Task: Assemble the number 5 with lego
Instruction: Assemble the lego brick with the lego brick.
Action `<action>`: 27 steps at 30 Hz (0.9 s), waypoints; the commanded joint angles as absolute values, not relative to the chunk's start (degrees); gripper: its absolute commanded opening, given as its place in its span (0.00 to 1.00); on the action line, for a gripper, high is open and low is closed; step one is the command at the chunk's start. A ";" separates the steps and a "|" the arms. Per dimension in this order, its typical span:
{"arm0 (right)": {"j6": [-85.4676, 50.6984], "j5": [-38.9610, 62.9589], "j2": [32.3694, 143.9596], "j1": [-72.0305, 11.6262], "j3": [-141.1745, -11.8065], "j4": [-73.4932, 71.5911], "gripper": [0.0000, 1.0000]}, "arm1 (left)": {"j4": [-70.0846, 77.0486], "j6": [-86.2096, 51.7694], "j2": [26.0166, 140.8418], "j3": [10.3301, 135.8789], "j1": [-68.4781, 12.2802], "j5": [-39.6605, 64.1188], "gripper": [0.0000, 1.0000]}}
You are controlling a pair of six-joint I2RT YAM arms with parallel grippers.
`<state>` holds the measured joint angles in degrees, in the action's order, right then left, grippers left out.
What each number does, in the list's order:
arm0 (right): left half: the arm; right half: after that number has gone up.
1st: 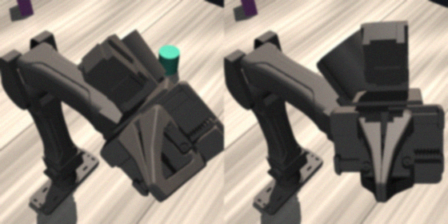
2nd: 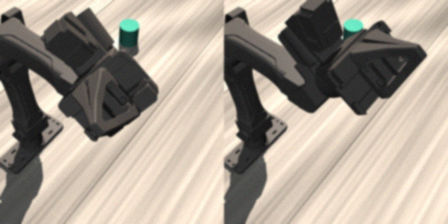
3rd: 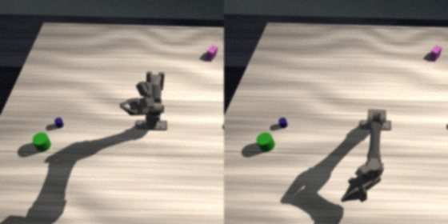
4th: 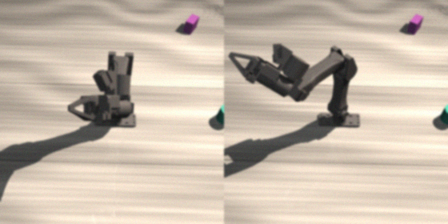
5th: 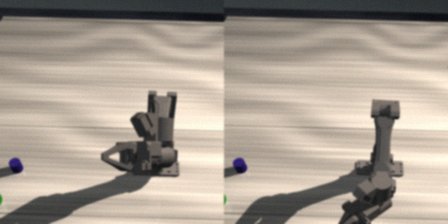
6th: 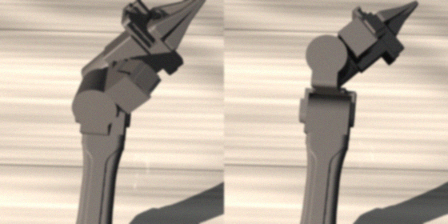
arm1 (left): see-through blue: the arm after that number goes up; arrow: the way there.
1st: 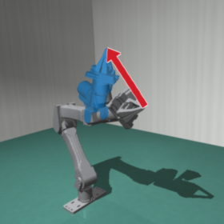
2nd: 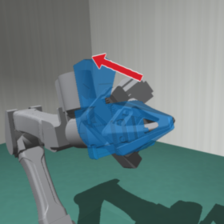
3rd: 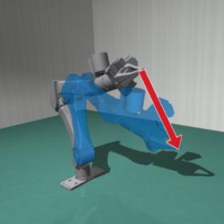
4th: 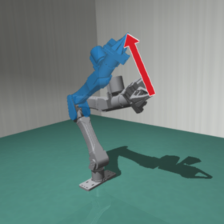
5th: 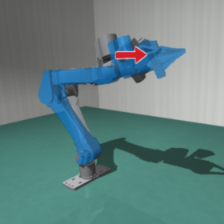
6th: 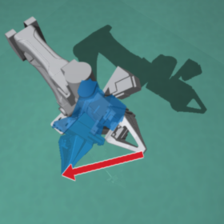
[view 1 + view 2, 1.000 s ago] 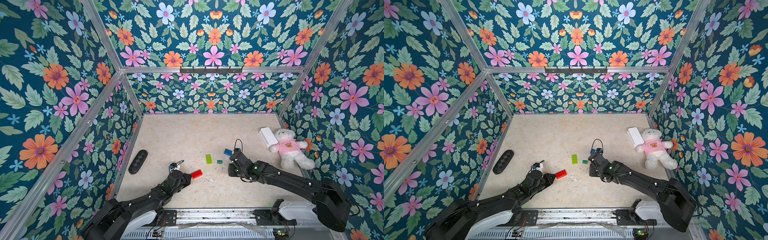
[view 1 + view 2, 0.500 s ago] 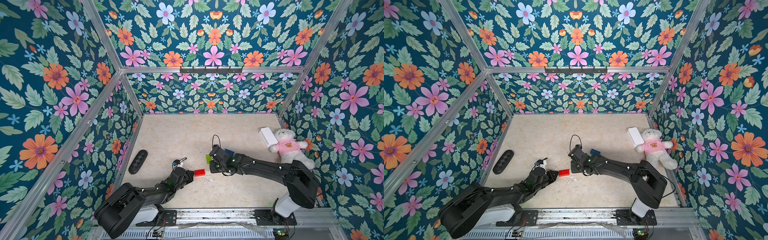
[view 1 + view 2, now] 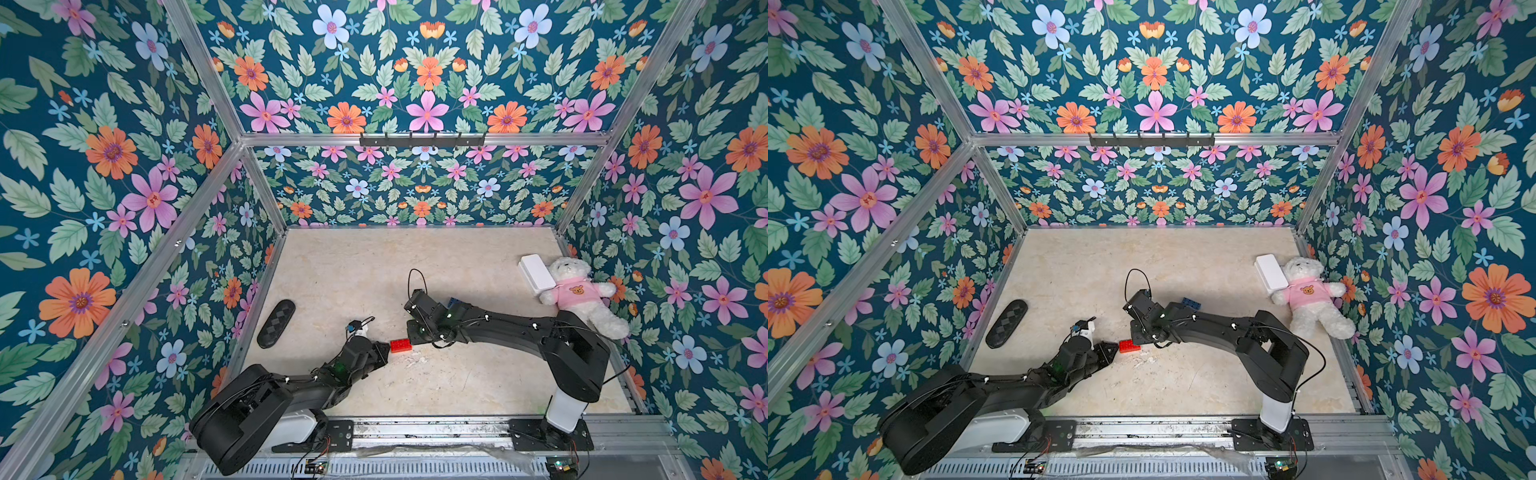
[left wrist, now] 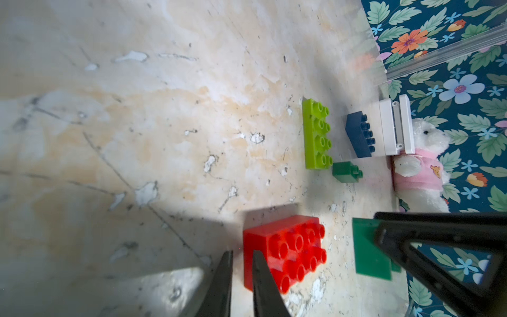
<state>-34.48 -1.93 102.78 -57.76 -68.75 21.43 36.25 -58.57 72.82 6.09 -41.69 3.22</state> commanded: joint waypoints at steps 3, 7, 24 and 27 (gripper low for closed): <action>-35.16 -2.79 104.43 -58.11 -70.52 24.11 0.07 | 32.76 -59.48 74.51 6.05 -42.58 4.35 0.19; -35.24 -3.56 105.76 -58.27 -71.93 25.43 0.07 | 32.78 -59.67 74.53 5.87 -42.85 4.05 0.19; -36.12 -3.96 108.62 -59.06 -74.25 27.08 0.06 | 32.62 -60.02 72.67 4.39 -43.20 3.43 0.19; -36.49 -4.63 109.14 -59.20 -74.74 27.89 0.06 | 33.22 -60.11 73.09 4.43 -43.26 3.60 0.19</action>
